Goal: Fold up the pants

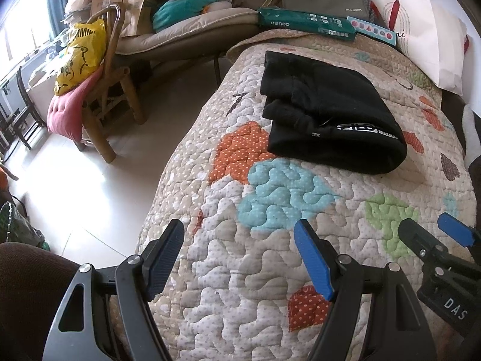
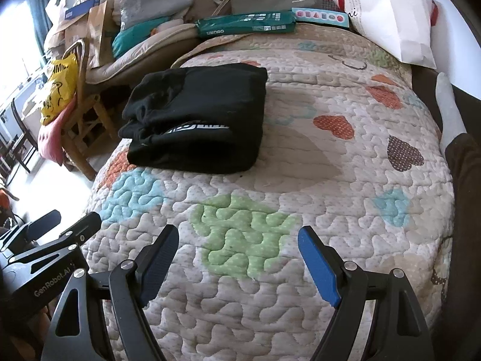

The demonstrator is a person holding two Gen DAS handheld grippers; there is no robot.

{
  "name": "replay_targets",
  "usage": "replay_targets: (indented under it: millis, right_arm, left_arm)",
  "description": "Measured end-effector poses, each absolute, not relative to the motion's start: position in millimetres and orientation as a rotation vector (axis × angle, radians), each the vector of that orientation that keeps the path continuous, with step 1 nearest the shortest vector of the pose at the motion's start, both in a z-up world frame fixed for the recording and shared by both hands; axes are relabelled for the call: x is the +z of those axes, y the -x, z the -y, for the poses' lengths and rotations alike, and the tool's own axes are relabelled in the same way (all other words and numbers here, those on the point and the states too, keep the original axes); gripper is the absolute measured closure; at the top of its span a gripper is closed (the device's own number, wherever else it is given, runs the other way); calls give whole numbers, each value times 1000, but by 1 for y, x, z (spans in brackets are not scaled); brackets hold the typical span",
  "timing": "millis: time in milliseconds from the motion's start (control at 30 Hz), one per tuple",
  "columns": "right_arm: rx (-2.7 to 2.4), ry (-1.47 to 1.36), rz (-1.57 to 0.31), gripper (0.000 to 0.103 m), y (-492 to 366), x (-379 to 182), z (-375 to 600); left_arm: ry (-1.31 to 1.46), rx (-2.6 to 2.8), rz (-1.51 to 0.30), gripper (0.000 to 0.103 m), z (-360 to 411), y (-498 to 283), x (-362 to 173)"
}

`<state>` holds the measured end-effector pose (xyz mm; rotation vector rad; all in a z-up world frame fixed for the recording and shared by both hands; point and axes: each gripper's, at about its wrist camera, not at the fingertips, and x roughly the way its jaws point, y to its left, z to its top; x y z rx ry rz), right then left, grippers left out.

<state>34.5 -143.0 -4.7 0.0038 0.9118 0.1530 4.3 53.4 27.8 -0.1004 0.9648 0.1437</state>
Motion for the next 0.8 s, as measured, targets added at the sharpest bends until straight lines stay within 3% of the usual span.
replay_targets:
  millis: [800]
  right_arm:
    - [102,-1,-922,17,-43,-5,142]
  left_arm:
    - [113,139,-955,28,-58,-3,30]
